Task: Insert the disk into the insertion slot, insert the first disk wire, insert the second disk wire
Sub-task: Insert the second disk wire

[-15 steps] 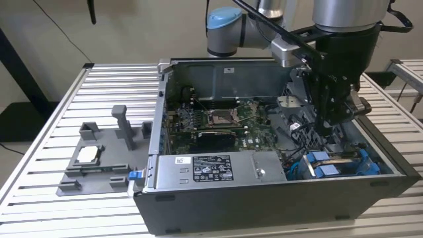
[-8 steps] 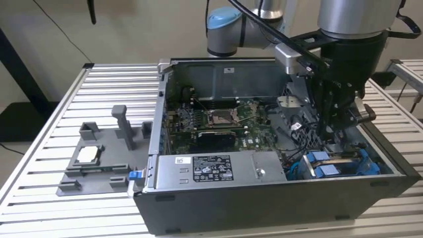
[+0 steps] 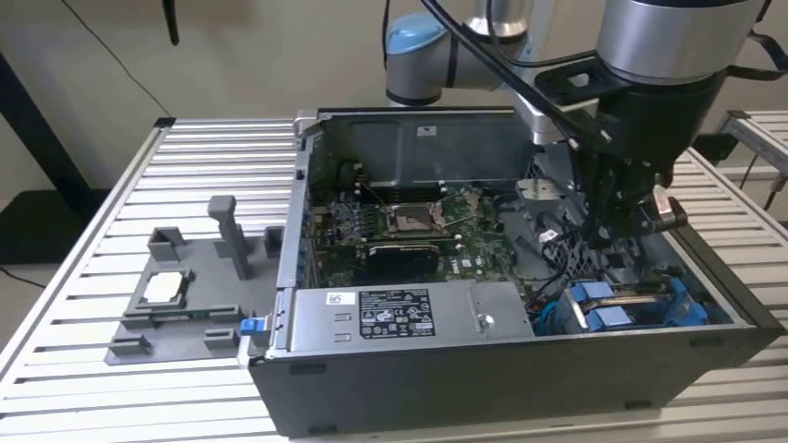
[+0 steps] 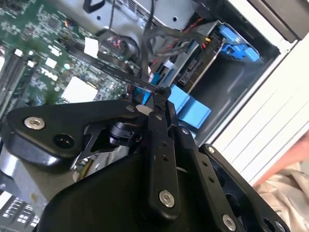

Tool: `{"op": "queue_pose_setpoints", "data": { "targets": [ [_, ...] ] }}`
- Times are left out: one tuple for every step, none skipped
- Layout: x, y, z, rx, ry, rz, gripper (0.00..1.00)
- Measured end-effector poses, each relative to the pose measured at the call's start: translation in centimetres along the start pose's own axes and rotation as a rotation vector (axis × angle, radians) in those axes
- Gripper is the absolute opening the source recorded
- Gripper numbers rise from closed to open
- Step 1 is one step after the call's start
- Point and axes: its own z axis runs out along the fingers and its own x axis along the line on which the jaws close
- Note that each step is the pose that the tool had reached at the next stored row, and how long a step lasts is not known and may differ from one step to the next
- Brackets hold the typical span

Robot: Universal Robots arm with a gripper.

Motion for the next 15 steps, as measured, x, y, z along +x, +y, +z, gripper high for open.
{"op": "queue_pose_setpoints", "data": {
  "targets": [
    [0.05,-0.09,0.02,-0.0057,-0.0004,0.000,0.16],
    [0.05,-0.24,0.04,-0.0158,-0.0007,0.001,0.16],
    [0.07,-0.41,0.09,-0.0265,-0.0010,0.001,0.16],
    [0.09,-0.59,0.12,-0.0370,-0.0011,0.001,0.16],
    [0.10,-0.81,0.16,-0.0483,-0.0010,0.002,0.16],
    [0.12,-1.04,0.21,-0.0581,-0.0011,0.002,0.16],
    [0.14,-1.31,0.25,-0.0687,-0.0010,0.003,0.16],
    [0.16,-1.60,0.31,-0.0787,-0.0011,0.003,0.16],
    [0.18,-1.89,0.38,-0.0874,-0.0015,0.003,0.16],
    [0.20,-2.19,0.43,-0.0957,-0.0019,0.004,0.16],
    [0.22,-2.46,0.49,-0.1031,-0.0024,0.004,0.16],
    [0.25,-2.75,0.54,-0.1100,-0.0028,0.004,0.16],
    [0.28,-3.04,0.61,-0.1163,-0.0033,0.005,0.16],
    [0.32,-3.34,0.66,-0.1228,-0.0037,0.005,0.16],
    [0.35,-3.60,0.72,-0.1286,-0.0040,0.005,0.16]
  ]
}}
